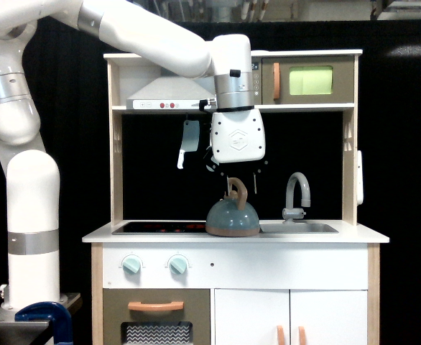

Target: Place the teapot on the stove

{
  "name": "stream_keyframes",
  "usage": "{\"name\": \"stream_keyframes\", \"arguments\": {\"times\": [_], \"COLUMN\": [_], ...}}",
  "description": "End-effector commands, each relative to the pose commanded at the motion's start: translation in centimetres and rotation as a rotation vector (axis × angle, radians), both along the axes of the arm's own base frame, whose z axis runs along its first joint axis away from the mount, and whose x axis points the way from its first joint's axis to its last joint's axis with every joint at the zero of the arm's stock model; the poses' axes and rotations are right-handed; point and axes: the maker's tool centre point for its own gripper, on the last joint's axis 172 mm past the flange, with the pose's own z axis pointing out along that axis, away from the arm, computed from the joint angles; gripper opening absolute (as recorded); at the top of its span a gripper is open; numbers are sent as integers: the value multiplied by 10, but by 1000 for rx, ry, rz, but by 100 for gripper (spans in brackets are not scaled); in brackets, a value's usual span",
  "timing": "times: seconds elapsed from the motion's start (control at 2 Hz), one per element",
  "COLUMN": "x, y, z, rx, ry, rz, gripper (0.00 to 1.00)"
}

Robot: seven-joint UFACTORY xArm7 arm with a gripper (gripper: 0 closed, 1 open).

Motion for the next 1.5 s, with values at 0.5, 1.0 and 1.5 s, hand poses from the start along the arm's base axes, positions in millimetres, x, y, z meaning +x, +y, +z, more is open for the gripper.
{"name": "stream_keyframes", "arguments": {"times": [0.5,1.0,1.5], "x": [-3,-10,1], "y": [13,30,40], "z": [-8,5,26], "rx": [468,846,643], "ry": [292,458,300], "rz": [307,489,229], "gripper": [100,100,100]}}
